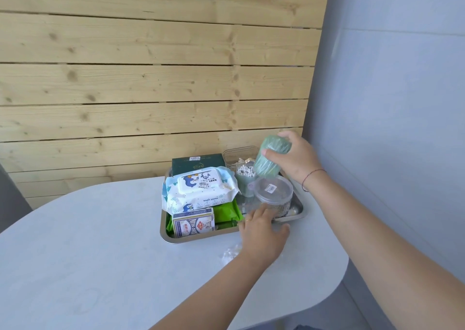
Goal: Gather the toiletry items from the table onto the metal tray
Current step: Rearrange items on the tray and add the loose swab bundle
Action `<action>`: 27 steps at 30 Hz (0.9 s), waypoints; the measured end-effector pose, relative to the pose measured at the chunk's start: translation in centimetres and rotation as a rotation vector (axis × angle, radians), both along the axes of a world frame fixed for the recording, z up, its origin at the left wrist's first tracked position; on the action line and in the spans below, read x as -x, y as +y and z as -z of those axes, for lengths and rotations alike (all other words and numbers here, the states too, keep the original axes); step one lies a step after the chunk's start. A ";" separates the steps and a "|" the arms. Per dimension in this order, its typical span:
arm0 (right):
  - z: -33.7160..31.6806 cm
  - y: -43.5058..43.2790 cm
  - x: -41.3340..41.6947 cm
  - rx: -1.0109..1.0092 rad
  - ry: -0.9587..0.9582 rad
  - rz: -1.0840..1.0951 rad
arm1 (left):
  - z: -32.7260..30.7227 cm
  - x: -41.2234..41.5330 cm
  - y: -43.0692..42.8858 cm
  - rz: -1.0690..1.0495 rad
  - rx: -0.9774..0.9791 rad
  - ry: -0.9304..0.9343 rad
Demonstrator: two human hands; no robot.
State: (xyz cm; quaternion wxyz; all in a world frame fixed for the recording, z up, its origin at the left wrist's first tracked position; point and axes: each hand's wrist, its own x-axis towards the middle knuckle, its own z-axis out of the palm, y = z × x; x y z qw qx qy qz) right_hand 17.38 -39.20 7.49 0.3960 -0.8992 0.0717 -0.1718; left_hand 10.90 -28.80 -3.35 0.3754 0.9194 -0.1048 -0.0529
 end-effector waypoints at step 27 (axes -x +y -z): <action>4.2 4.4 0.8 0.219 0.330 -0.170 | -0.2 -1.2 5.1 -0.152 0.108 -0.067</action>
